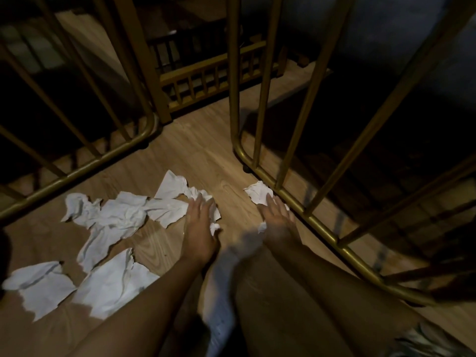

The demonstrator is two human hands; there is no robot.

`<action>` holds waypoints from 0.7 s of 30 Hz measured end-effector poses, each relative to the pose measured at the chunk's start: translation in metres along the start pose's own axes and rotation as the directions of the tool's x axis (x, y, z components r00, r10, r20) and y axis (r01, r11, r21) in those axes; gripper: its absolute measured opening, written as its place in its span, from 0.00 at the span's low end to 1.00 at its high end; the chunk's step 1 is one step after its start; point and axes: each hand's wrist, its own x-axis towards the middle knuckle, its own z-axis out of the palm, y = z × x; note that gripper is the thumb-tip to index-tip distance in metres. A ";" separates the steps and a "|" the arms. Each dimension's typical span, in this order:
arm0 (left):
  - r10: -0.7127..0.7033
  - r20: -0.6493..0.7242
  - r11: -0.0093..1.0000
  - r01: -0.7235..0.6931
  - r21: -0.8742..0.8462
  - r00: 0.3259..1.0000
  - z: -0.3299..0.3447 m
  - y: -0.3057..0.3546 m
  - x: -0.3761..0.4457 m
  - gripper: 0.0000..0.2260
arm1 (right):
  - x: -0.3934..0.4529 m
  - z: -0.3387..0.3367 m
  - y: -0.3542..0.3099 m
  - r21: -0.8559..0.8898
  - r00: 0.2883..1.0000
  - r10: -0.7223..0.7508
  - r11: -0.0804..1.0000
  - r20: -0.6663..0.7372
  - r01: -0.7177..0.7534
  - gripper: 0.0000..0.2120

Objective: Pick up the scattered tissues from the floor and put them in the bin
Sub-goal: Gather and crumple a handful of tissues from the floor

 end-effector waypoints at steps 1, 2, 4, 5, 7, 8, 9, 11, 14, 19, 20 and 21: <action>0.008 0.071 0.999 -0.011 0.043 0.997 0.003 -0.003 -0.002 0.32 | -0.001 0.004 0.003 -0.014 0.999 0.029 0.999 0.040 -0.028 0.36; -0.024 0.147 0.998 0.015 0.061 0.989 0.006 -0.005 -0.005 0.34 | -0.003 0.009 0.005 -0.026 0.997 0.049 0.999 0.061 -0.047 0.37; -0.092 0.212 0.995 0.084 0.044 0.973 0.010 -0.007 -0.018 0.32 | -0.018 0.019 0.004 -0.028 0.998 0.059 0.998 0.036 -0.058 0.38; -0.085 0.181 0.996 0.083 0.020 0.980 0.013 -0.009 -0.025 0.30 | -0.026 0.024 0.003 -0.008 0.998 0.070 0.998 -0.001 -0.070 0.37; -0.057 0.096 0.998 0.059 -0.018 0.994 0.017 -0.012 -0.039 0.27 | -0.041 0.035 0.003 0.074 0.987 0.102 0.993 -0.122 -0.093 0.31; -0.070 0.071 0.996 0.073 -0.049 0.995 0.018 -0.013 -0.046 0.26 | -0.047 0.037 0.004 0.139 0.983 0.102 0.987 -0.150 -0.081 0.27; -0.087 0.055 0.993 0.091 -0.073 0.995 0.017 -0.012 -0.053 0.25 | -0.053 0.035 0.006 0.192 0.986 0.067 0.981 -0.154 -0.037 0.24; -0.100 0.053 0.989 0.105 -0.102 0.994 0.011 -0.008 -0.067 0.20 | -0.069 0.032 0.005 0.208 0.993 -0.024 0.977 -0.119 0.048 0.19; 0.001 0.075 0.993 0.008 -0.120 0.997 0.010 -0.014 -0.089 0.12 | -0.090 0.030 -0.003 0.246 0.975 -0.088 0.959 -0.203 0.138 0.23; -0.111 0.019 0.972 0.113 -0.205 0.994 0.006 -0.024 -0.113 0.13 | -0.097 0.039 -0.011 0.339 0.976 -0.204 0.916 -0.071 0.216 0.19; -0.131 -0.003 0.961 0.127 -0.247 0.991 0.004 -0.023 -0.117 0.13 | -0.098 0.038 -0.015 0.367 0.977 -0.210 0.906 -0.040 0.210 0.17; -0.160 -0.031 0.951 0.146 -0.274 0.987 0.002 -0.021 -0.119 0.12 | -0.100 0.035 -0.020 0.406 0.980 -0.195 0.895 -0.022 0.187 0.14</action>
